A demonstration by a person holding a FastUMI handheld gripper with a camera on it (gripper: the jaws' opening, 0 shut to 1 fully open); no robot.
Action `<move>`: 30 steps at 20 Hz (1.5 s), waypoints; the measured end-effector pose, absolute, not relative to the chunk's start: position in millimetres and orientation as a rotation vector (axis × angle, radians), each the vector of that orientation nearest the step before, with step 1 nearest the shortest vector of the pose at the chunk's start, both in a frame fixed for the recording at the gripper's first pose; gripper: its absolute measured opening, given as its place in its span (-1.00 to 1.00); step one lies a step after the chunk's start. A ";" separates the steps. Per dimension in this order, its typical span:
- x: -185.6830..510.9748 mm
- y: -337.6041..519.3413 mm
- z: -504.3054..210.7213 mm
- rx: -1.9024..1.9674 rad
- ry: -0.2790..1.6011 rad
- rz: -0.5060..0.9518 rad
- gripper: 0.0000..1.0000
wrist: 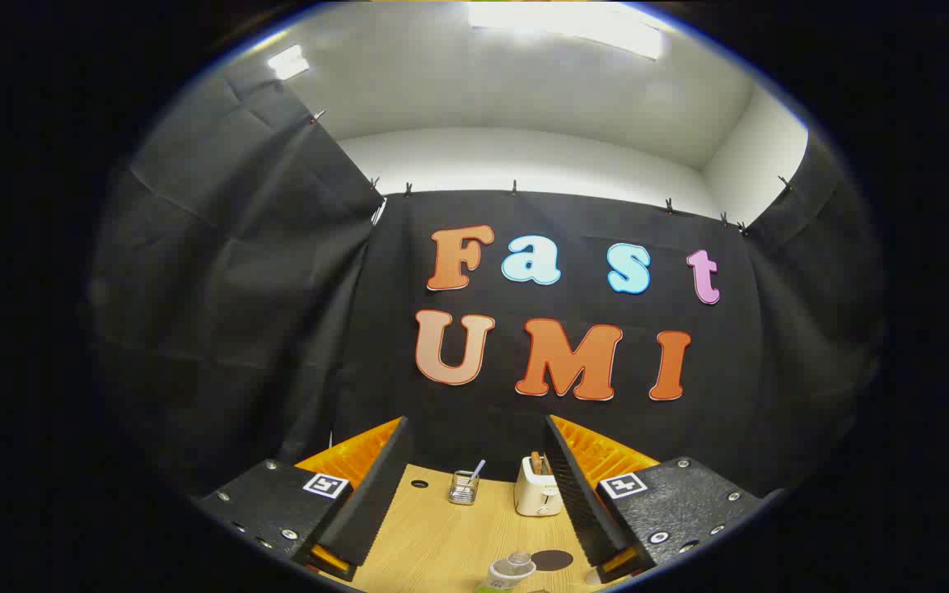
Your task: Take the bottle from table, then pour the juice into the cup, finally place the bottle on the coaster
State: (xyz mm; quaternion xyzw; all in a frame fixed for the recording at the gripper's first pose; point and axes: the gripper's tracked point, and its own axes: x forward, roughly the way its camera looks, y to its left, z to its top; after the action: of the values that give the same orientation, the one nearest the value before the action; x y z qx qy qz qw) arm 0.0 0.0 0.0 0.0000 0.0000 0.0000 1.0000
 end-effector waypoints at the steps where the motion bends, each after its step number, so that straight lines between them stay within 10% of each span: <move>1: 0.5 -0.7 -0.5 -0.001 0.003 -0.002 0.90; 17: 0.6 -29.8 -16.5 -0.009 -0.005 -0.121 0.90; 30: -10.7 -31.7 -164.0 -0.001 0.118 -0.235 0.90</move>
State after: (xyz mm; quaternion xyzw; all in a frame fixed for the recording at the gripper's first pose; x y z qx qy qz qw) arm -10.7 -31.7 -164.0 -0.0006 0.0588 -0.1174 0.9913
